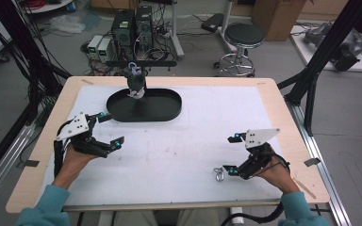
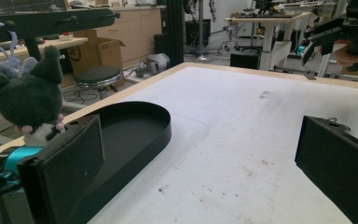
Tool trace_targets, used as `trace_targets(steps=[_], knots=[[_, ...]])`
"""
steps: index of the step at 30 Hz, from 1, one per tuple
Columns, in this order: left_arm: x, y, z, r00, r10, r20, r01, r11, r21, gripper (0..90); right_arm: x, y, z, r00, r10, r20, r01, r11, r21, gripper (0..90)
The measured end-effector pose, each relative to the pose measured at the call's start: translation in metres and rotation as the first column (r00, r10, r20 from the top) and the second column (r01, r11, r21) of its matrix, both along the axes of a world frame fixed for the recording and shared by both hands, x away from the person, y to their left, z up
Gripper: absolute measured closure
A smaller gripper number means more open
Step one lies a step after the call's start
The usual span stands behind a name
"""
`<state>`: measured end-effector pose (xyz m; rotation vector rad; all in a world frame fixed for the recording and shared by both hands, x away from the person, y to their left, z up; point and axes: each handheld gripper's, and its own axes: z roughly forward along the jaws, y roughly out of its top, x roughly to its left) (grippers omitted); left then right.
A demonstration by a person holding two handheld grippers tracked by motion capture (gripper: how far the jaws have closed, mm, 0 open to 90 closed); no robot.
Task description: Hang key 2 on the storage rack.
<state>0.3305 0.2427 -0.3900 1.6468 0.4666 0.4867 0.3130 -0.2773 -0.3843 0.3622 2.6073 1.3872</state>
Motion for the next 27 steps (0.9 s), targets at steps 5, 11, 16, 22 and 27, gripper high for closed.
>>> trace_targets(steps=[5, 11, 16, 22, 27], knots=[[0.0, 0.0, 0.0, 1.0, 0.0, 0.0, 0.0, 1.0, -0.002, 1.7, 0.0, 0.006, -0.005, 0.9978, 0.064, -0.015, -0.065, 0.996, -0.061, 3.5], [0.0, -0.001, 0.0, 1.0, 0.005, -0.001, -0.005, 1.0, -0.005, 1.7, -0.001, 0.015, -0.012, 0.9939, 0.105, -0.034, -0.108, 0.985, -0.137, 3.6], [0.0, -0.003, 0.001, 1.0, 0.001, 0.001, -0.001, 1.0, -0.004, 1.7, -0.002, 0.021, -0.018, 0.988, 0.147, -0.048, -0.154, 0.966, -0.208, 5.7], [0.001, -0.004, 0.001, 1.0, -0.001, 0.003, 0.001, 1.0, 0.0, 1.7, -0.003, 0.026, -0.024, 0.9793, 0.191, -0.068, -0.202, 0.944, -0.26, 15.3], [0.0, -0.005, 0.002, 1.0, -0.001, 0.0, 0.001, 1.0, 0.002, 1.7, -0.002, 0.027, -0.026, 0.9771, 0.197, -0.08, -0.212, 0.938, -0.275, 19.7]])
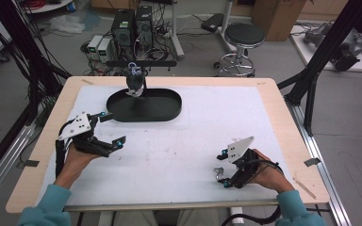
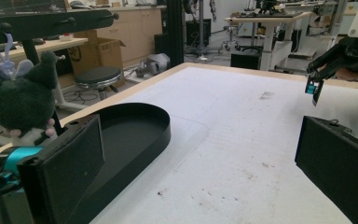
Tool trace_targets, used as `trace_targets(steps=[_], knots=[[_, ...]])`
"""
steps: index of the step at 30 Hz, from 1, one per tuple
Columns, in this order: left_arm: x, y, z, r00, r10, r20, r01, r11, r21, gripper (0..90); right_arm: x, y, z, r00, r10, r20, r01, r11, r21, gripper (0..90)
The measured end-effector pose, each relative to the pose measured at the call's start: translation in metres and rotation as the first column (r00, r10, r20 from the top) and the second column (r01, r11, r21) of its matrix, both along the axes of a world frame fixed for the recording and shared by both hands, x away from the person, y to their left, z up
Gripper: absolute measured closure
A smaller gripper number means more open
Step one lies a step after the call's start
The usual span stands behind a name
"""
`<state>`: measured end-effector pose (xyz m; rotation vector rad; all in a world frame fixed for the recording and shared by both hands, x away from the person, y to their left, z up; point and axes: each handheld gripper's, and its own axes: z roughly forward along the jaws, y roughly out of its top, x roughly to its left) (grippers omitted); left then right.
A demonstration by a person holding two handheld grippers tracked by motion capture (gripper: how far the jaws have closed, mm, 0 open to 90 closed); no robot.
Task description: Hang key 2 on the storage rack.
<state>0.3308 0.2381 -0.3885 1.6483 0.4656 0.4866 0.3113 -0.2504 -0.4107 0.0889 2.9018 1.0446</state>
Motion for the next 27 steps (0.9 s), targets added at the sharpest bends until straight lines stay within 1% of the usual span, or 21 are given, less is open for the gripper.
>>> trace_targets(steps=[2, 6, 8, 12, 14, 18, 20, 27], knots=[[0.0, -0.0004, 0.0008, 1.0, 0.0, 0.006, 0.0, 1.0, -0.007, 1.7, 0.0008, -0.0001, -0.0002, 0.9998, 0.015, -0.011, -0.015, 1.0, -0.006, 23.7], [0.0002, -0.001, 0.0011, 1.0, -0.002, 0.003, 0.002, 1.0, -0.003, 1.7, 0.0025, 0.0002, -0.0022, 0.9995, 0.015, -0.028, -0.016, 1.0, -0.022, 30.2], [0.0005, -0.0015, 0.0008, 1.0, -0.002, 0.003, 0.002, 1.0, -0.005, 1.7, 0.0035, 0.0009, -0.0035, 0.9992, 0.027, -0.03, -0.029, 0.999, -0.042, 34.2], [0.0009, -0.0017, 0.0008, 1.0, -0.002, 0.003, 0.002, 1.0, -0.004, 1.7, 0.0035, 0.002, -0.0045, 0.9993, 0.033, -0.019, -0.035, 0.997, -0.069, 41.4], [0.0011, -0.0016, 0.0007, 1.0, -0.002, 0.003, 0.002, 1.0, -0.003, 1.7, 0.0042, 0.002, -0.0046, 0.9995, 0.03, -0.005, -0.03, 0.996, -0.079, 45.3], [0.0014, -0.0014, 0.0005, 1.0, -0.001, 0.001, 0.001, 1.0, -0.002, 1.7, 0.0046, 0.0025, -0.0063, 0.9989, 0.045, -0.009, -0.046, 0.994, -0.098, 50.3], [0.0015, -0.0014, 0.0003, 1.0, -0.001, 0.0, 0.001, 1.0, -0.003, 1.7, 0.0042, 0.0033, -0.0072, 0.9989, 0.048, -0.001, -0.047, 0.993, -0.112, 52.2], [0.0015, -0.0015, 0.0003, 1.0, -0.003, 0.0, 0.003, 1.0, -0.004, 1.7, 0.004, 0.0031, -0.0068, 0.9988, 0.043, 0.023, -0.04, 0.992, -0.119, 57.5]])
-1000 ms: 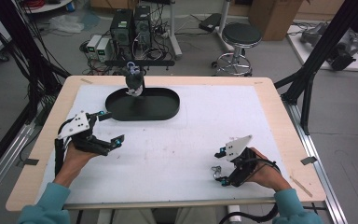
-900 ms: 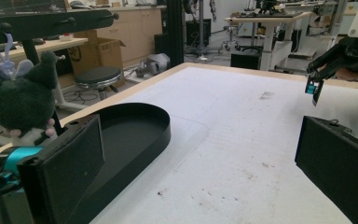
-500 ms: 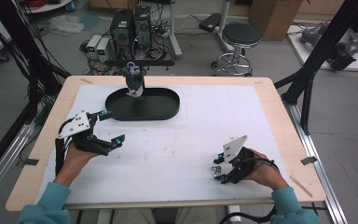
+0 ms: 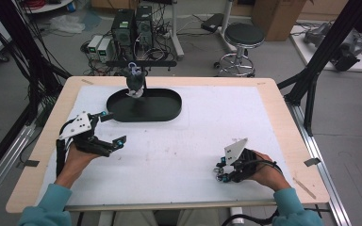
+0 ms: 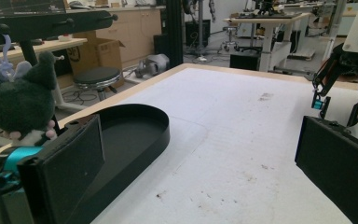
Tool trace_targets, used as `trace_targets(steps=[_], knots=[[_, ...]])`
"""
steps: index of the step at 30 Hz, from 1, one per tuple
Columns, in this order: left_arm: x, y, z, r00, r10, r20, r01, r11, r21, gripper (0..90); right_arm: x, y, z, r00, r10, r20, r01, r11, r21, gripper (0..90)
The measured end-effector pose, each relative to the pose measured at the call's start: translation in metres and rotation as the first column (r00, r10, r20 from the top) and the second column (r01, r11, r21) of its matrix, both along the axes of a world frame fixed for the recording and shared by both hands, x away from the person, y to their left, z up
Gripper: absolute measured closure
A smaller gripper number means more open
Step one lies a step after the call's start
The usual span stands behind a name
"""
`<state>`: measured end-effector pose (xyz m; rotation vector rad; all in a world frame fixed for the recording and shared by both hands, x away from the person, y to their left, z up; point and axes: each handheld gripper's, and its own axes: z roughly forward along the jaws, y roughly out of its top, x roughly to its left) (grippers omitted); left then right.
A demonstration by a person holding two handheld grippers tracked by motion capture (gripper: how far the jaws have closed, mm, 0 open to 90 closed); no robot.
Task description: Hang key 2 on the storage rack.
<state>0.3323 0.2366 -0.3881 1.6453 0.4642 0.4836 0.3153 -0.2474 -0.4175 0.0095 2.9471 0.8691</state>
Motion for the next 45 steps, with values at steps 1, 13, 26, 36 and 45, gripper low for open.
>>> trace_targets(steps=[1, 13, 26, 36, 45], knots=[[0.0, 0.0, 0.0, 1.0, 0.0, 0.0, 0.0, 1.0, 0.001, 1.7, 0.0001, 0.0, 0.0, 1.0, 0.002, 0.004, -0.002, 1.0, -0.004, 58.1], [0.0005, -0.0001, -0.0005, 1.0, -0.003, -0.004, 0.003, 1.0, -0.002, 1.7, 0.0001, 0.0017, -0.0012, 0.9994, -0.003, 0.035, 0.004, 1.0, -0.028, 68.5], [0.0015, -0.0008, -0.0014, 1.0, -0.007, -0.006, 0.007, 1.0, 0.006, 1.7, 0.0017, 0.0008, -0.0002, 0.9984, -0.016, 0.055, 0.017, 0.999, -0.033, 80.4], [0.0018, -0.0013, -0.0018, 0.9999, -0.007, -0.008, 0.007, 1.0, 0.007, 1.7, 0.0037, -0.0008, 0.0004, 0.9965, -0.058, 0.061, 0.059, 0.998, -0.029, 81.8], [0.0021, -0.0026, -0.0027, 0.9999, -0.01, -0.011, 0.01, 0.9999, 0.008, 1.7, 0.0054, -0.0024, 0.0028, 0.9947, -0.074, 0.07, 0.075, 0.997, -0.006, 85.5]])
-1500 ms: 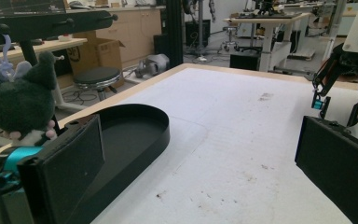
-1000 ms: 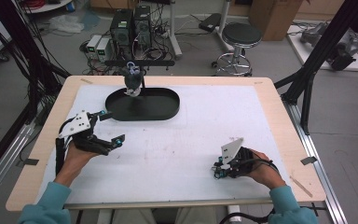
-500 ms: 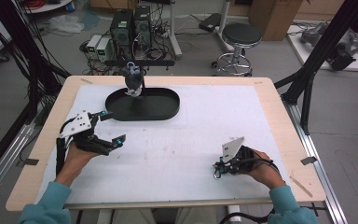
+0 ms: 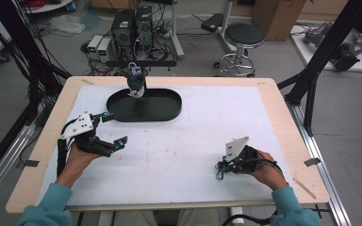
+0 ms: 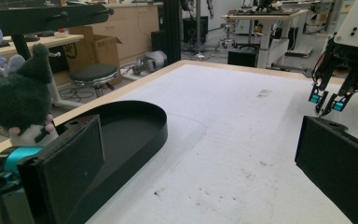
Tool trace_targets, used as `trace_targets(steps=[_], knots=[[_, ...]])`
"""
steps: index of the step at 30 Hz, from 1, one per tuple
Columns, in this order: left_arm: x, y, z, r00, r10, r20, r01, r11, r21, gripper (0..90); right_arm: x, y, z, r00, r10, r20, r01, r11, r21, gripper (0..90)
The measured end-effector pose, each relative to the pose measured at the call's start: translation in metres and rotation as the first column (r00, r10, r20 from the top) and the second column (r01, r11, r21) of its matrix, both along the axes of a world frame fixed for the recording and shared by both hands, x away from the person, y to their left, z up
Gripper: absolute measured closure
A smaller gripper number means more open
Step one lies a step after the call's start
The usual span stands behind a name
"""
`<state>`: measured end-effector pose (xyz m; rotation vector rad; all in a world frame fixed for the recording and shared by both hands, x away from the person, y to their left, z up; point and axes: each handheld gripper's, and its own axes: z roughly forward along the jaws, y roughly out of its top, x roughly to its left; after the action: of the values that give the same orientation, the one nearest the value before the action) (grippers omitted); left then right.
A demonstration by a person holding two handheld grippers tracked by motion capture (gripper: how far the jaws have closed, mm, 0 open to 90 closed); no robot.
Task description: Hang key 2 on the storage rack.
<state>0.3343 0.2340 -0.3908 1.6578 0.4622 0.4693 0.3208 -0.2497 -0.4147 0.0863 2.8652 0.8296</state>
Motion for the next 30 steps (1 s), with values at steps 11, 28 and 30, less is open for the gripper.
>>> trace_targets(steps=[11, 28, 30], knots=[[0.0, 0.0, 0.0, 1.0, -0.002, -0.002, 0.002, 1.0, 0.003, 1.7, 0.002, 0.0, 0.001, 0.9989, -0.022, -0.041, 0.023, 1.0, 0.01, 88.3], [0.002, -0.001, -0.001, 0.9999, -0.008, -0.007, 0.008, 1.0, -0.004, 1.7, 0.01, -0.004, 0.008, 0.9926, -0.049, -0.111, 0.067, 0.984, 0.163, 88.7], [0.002, -0.002, -0.001, 0.9999, -0.009, -0.009, 0.009, 0.9999, -0.009, 1.7, 0.01, -0.004, 0.011, 0.9914, -0.053, -0.12, 0.076, 0.976, 0.202, 88.7]])
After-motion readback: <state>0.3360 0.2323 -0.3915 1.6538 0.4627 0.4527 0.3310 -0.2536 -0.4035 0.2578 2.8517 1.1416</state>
